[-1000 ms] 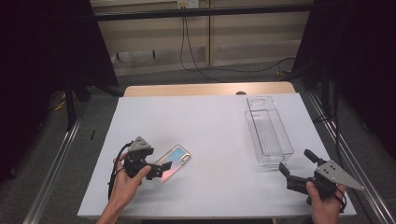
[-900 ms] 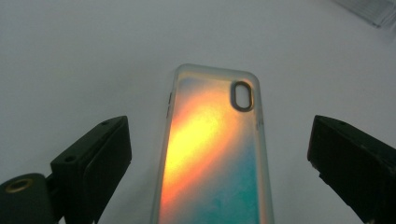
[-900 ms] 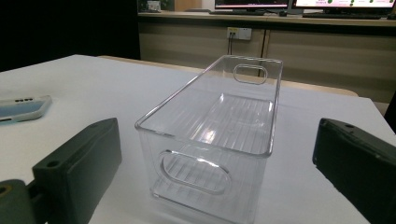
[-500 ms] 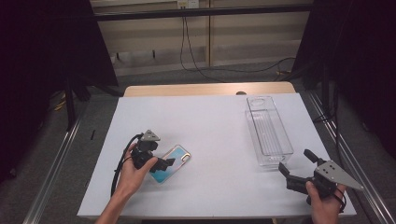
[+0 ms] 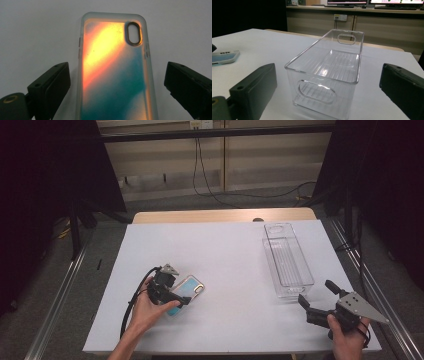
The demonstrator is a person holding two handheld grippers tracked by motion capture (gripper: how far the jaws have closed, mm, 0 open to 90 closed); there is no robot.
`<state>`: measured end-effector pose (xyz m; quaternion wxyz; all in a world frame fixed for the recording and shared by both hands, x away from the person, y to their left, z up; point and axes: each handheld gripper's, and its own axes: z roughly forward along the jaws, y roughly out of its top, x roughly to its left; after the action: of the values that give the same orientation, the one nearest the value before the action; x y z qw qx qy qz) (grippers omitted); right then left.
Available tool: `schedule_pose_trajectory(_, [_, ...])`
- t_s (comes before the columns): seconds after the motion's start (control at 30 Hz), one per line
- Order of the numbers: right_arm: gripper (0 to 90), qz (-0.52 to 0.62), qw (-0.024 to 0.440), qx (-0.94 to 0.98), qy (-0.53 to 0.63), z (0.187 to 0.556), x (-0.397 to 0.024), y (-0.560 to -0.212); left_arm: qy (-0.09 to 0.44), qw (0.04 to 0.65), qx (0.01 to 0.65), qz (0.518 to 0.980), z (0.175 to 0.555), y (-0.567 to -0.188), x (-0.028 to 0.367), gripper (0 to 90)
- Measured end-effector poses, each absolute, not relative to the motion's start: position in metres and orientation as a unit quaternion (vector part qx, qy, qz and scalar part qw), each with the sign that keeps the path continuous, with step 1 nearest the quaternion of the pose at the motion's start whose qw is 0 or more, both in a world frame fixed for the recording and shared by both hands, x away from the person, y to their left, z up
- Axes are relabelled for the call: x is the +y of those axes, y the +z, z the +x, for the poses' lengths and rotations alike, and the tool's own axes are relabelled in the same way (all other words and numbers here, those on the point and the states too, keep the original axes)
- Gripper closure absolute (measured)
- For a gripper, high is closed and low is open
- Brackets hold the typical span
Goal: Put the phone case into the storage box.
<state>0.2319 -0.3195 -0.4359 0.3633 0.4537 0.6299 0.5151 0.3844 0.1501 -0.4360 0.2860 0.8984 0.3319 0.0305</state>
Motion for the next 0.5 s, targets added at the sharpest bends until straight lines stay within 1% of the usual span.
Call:
schedule_pose_trajectory(0.07, [0.7, 0.455, 0.363, 0.630, 0.515, 0.2320, -0.3194, -0.4360, 0.034, 0.277, 0.326, 0.903, 0.3842, -0.4381, 0.1482, 8.3])
schedule_pose_trajectory(0.1, [0.7, 0.455, 0.362, 0.630, 0.515, 0.2321, -0.3194, -0.4360, 0.033, 0.275, 0.322, 0.906, 0.3846, -0.4394, 0.1476, 10.6])
schedule_pose_trajectory(0.27, [0.6, 0.454, 0.362, 0.630, 0.516, 0.2322, -0.3191, -0.4360, 0.039, 0.267, 0.320, 0.908, 0.3838, -0.4402, 0.1455, 10.8])
schedule_pose_trajectory(0.43, [0.5, 0.453, 0.361, 0.630, 0.517, 0.2322, -0.3189, -0.4358, 0.064, 0.253, 0.317, 0.912, 0.3805, -0.4408, 0.1412, 14.4])
schedule_pose_trajectory(0.5, [0.4, 0.453, 0.361, 0.630, 0.517, 0.2322, -0.3189, -0.4359, 0.070, 0.250, 0.317, 0.912, 0.3800, -0.4411, 0.1400, 14.1])
